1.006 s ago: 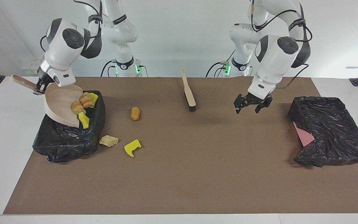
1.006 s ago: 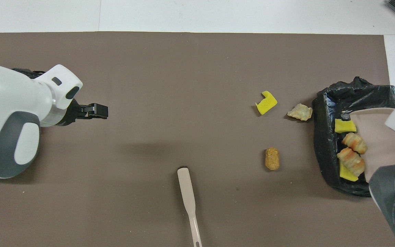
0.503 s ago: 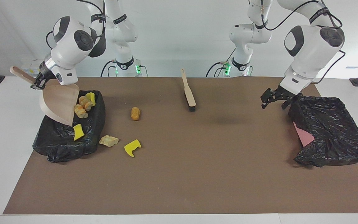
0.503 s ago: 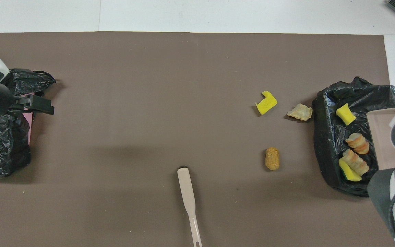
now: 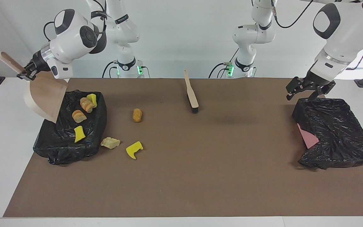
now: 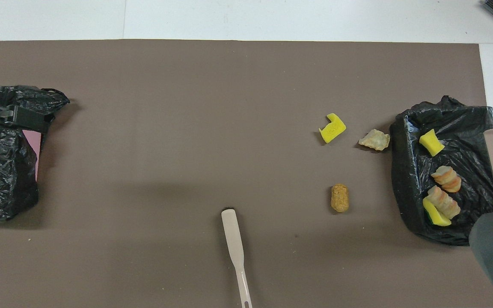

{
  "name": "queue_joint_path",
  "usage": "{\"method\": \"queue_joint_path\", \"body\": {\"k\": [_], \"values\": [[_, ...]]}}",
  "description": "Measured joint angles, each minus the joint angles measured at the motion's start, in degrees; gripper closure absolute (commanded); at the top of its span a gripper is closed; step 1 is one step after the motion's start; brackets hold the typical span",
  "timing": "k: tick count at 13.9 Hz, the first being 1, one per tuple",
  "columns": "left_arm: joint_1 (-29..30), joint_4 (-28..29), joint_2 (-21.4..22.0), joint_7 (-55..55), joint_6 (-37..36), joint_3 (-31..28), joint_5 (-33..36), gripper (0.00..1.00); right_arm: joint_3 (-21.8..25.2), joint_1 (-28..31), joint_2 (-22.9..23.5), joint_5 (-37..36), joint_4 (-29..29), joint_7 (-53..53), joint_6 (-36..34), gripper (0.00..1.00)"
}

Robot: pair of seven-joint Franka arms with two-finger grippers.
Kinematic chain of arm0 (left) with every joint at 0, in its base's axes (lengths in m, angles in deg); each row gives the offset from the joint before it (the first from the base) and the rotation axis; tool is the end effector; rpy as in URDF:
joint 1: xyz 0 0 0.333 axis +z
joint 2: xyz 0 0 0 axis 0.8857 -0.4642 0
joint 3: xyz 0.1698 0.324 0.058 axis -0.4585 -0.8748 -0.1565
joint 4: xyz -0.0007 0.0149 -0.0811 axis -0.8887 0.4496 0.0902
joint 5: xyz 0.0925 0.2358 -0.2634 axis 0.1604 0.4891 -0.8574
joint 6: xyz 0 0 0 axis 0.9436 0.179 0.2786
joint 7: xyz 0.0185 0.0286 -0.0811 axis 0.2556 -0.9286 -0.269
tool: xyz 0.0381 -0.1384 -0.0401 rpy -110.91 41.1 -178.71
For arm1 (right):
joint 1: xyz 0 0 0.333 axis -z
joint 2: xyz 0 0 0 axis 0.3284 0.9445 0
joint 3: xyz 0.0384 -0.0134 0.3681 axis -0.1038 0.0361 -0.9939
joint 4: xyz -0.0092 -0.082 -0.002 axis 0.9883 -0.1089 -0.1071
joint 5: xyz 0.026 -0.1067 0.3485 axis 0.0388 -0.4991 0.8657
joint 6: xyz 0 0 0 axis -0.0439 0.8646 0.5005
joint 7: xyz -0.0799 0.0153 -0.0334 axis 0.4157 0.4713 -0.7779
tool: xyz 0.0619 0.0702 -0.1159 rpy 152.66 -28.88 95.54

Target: Sweep and dump trash in bin

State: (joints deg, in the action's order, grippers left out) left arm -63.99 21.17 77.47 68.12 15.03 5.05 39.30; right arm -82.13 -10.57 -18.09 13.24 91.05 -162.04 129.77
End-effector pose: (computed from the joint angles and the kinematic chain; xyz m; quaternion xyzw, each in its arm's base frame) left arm 0.5561 -0.0230 0.6138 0.9983 -0.0485 0.0126 0.0306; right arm 0.4598 -0.1402 0.6021 0.5981 0.5992 -0.3616 0.3904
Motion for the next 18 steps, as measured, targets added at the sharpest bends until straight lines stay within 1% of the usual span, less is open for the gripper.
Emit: {"method": "queue_joint_path", "body": {"k": [2, 4, 7, 9, 11, 13, 16, 18], "values": [[0.0, -0.1, 0.5, 1.3, -1.3, -0.1, 0.1, 0.00, -0.1, -0.2, 2.0, 1.0, -3.0, 0.6, 0.0, 1.00], [0.0, -0.4, 1.5, 1.9, -4.2, -0.1, 0.7, 0.00, -0.3, -1.3, 5.6, 3.9, -8.5, 2.2, -0.4, 1.00], [-0.1, 0.7, 3.1, 2.4, -5.5, 0.2, 1.4, 0.00, -0.4, -4.0, 12.4, 10.4, -18.6, 3.5, -3.9, 1.00], [-0.2, 2.0, 3.9, 2.5, -5.6, 0.5, 1.6, 0.00, -0.5, -6.4, 15.4, 15.0, -22.3, 8.4, -4.5, 1.00], [-0.2, 2.7, 4.4, 2.5, -5.6, 0.6, 1.7, 0.00, -0.6, -9.6, 17.8, 18.6, -24.3, 16.2, -5.0, 1.00], [-0.2, 3.0, 4.5, 2.5, -5.6, 0.6, 1.7, 0.00, -0.6, -13.0, 21.2, 23.3, -27.6, 25.7, -7.8, 1.00], [-0.2, 3.0, 4.5, 2.5, -5.5, 0.5, 1.7, 0.00, -0.6, -17.1, 27.1, 33.0, -34.1, 40.8, -10.4, 1.00], [-0.1, 3.0, 4.5, 2.4, -5.5, 0.4, 1.7, 0.00, -0.6, -19.8, 30.0, 39.2, -36.6, 52.3, -10.6, 1.00]]}}
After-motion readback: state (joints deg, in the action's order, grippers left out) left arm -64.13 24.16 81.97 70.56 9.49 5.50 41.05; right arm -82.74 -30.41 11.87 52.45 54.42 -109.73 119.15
